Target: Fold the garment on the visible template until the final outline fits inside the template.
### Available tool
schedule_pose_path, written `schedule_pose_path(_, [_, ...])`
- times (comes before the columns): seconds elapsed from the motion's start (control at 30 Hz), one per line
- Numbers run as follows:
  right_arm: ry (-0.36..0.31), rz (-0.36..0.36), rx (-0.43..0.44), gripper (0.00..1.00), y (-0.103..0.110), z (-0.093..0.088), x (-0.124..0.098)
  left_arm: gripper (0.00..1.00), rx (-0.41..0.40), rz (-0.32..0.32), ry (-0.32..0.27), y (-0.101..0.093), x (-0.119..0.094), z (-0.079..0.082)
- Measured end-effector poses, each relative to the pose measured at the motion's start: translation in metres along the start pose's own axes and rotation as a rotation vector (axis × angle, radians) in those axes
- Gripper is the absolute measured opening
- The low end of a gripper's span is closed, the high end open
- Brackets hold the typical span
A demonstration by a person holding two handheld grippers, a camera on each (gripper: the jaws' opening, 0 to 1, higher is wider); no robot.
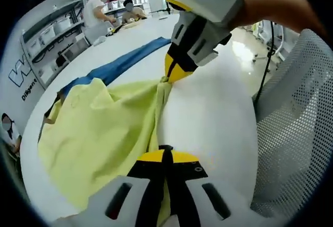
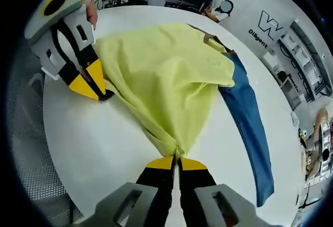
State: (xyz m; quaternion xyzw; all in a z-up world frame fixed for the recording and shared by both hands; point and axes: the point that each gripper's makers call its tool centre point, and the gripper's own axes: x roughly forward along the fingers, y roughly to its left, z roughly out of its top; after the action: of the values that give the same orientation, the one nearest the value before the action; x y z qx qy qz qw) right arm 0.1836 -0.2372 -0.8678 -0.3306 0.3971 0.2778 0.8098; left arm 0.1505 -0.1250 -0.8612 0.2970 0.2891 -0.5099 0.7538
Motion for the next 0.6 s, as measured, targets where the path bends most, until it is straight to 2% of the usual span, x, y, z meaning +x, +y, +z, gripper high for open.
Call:
schedule_pose_path(0.1, [-0.001,0.003,0.005,0.0,-0.001,0.0,0.0,0.0,-0.048,-0.002,0.0,0.001,-0.004,-0.003])
schedule_pose_path(0.23, [0.001,0.003,0.001,0.0,-0.001,0.0,0.001,0.0,-0.043,-0.019,0.0,-0.003,-0.018,-0.014])
schedule_pose_path(0.33, [0.005,0.003,-0.003,0.0,-0.001,0.001,0.001,0.0,-0.034,-0.013,0.009,0.002,-0.032,-0.027])
schedule_pose_path(0.47, [0.009,0.001,-0.011,0.0,-0.001,0.001,0.001,0.0,-0.053,0.002,0.039,0.012,-0.048,-0.051])
schedule_pose_path(0.5, [0.01,0.001,-0.012,0.0,-0.001,0.001,0.001,0.0,-0.058,0.012,0.057,0.017,-0.054,-0.063])
schedule_pose_path(0.6, [0.012,0.001,-0.014,0.0,-0.001,0.001,0.002,0.0,-0.084,0.031,0.069,0.026,-0.064,-0.077])
